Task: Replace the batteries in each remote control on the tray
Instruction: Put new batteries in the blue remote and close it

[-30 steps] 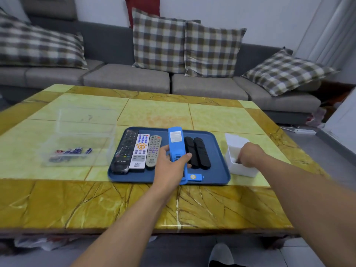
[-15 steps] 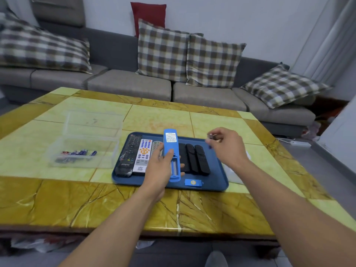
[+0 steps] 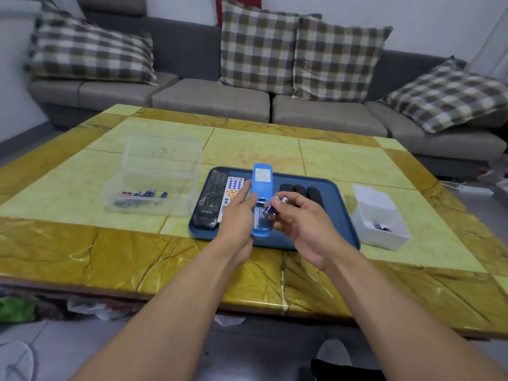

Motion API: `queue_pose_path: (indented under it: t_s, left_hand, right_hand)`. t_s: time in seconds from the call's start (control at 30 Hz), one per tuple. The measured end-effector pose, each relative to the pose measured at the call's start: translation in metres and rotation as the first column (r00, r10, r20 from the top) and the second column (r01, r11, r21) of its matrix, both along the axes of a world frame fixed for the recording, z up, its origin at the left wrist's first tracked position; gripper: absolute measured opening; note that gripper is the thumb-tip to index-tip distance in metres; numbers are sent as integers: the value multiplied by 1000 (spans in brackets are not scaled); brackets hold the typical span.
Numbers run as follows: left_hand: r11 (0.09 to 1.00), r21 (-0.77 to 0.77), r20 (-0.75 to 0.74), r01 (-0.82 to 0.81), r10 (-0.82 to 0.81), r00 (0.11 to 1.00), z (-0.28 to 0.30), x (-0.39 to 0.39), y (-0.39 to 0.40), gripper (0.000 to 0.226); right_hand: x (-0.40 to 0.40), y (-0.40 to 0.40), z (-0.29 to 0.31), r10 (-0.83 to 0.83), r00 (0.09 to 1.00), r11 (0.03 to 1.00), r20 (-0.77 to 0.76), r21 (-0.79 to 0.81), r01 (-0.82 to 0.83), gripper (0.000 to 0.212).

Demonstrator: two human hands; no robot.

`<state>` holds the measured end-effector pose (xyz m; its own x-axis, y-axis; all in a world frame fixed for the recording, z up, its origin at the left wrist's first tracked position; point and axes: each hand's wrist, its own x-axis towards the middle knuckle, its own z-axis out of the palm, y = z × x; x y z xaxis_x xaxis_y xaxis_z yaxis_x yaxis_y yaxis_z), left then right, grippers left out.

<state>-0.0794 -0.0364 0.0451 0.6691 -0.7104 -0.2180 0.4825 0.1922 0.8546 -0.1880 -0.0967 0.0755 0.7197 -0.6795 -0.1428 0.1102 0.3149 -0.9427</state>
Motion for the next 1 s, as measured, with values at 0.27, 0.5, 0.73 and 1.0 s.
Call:
queue_pose_path:
  t_s: [0.27,0.5,0.73,1.0]
  left_hand:
    - [993,-15,-105,115,-116,988,1,0,5,23]
    - [991,22,-179,129,-123,976,5,-5,7,36]
    - [992,-42,-251,119,-126,960,6,-10,6,42]
    - [994,-101,-332,49,-81,940,3,-11,4,43]
  right_hand:
    - [1,-8,-1,-39,999,996,-20,-78,38,15]
    - [-5,-11,-13,-168,970,710,-178,-704,-7,19]
    - [-4,-12,-13,-238,955,635,-178,-773,14,16]
    - [-5,-8,-10,-394,870,199,-295,-952,-233,29]
